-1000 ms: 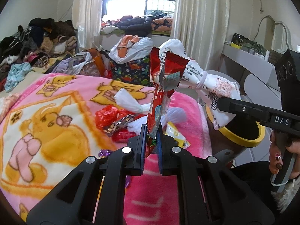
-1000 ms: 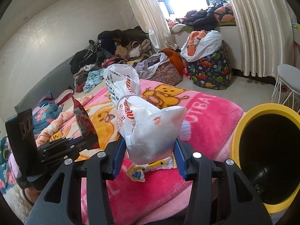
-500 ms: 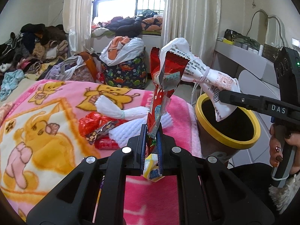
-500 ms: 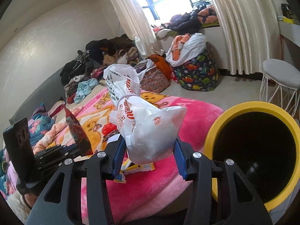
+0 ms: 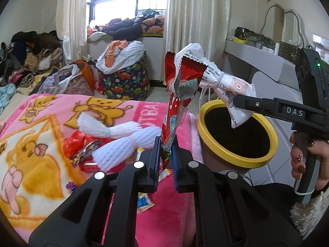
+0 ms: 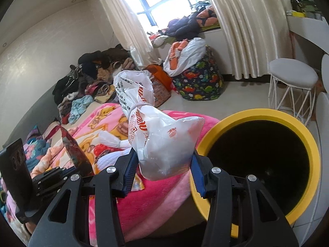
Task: Collect trash
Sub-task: 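Carry the red wrapper and white bag over the bin with both grippers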
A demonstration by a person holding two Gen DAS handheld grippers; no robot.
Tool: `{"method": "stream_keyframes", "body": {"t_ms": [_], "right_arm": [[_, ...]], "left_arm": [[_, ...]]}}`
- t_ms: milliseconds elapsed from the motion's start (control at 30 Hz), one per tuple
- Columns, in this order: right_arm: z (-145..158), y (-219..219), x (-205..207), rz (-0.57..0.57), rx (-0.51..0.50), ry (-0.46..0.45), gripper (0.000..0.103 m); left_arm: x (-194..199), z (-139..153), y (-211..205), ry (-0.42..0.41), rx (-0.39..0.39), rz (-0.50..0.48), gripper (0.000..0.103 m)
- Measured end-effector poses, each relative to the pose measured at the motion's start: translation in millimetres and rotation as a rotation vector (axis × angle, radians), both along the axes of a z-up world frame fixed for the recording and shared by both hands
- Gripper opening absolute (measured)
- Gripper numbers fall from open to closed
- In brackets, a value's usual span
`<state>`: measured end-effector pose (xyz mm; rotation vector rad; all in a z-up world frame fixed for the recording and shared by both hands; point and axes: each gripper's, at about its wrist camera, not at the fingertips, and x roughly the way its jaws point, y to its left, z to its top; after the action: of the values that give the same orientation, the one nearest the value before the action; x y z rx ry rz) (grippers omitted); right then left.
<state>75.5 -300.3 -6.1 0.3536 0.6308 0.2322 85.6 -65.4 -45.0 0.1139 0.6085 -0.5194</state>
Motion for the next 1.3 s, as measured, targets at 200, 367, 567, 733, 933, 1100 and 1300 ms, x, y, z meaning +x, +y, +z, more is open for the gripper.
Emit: {"method": "stream_keyframes", "body": {"t_ms": [200,367,567,733,933,1100,1300], "right_arm": [[-3.2,-23.7,-2.9,-0.060,0.013,0.005,0.045],[-8.8,-46.5,-5.7,-0.129,0.013,0.022,0.045],[-17.8,-74.3,-10.1,-0.204,0.036,0.044,0.045],[-26.4,-92.6,-14.1,-0.268,0.015,0.066,0.045],[-38.4,-113.6,-19.7,-0.327,0.008,0.093,0.045],[-46.1,-130.4,-20.7,-0.364,0.022,0.118,0.045],[-57.5,-146.3,-20.6,-0.401,0.039,0.156,0.045]], "left_arm": [[0.6,-2.4,-17.7,0.004,0.007,-0.034,0.006],[0.3,-3.9,-33.8,0.008,0.013,-0.066,0.006],[-1.8,-5.2,-51.7,0.007,0.024,-0.106,0.006],[-1.2,-7.2,-69.7,0.008,0.031,-0.139,0.006],[1.0,-11.0,-93.8,0.012,0.040,-0.187,0.006],[6.5,-14.8,-116.8,0.023,0.042,-0.230,0.006],[17.6,-27.2,-149.9,0.061,0.058,-0.275,0.006]]}}
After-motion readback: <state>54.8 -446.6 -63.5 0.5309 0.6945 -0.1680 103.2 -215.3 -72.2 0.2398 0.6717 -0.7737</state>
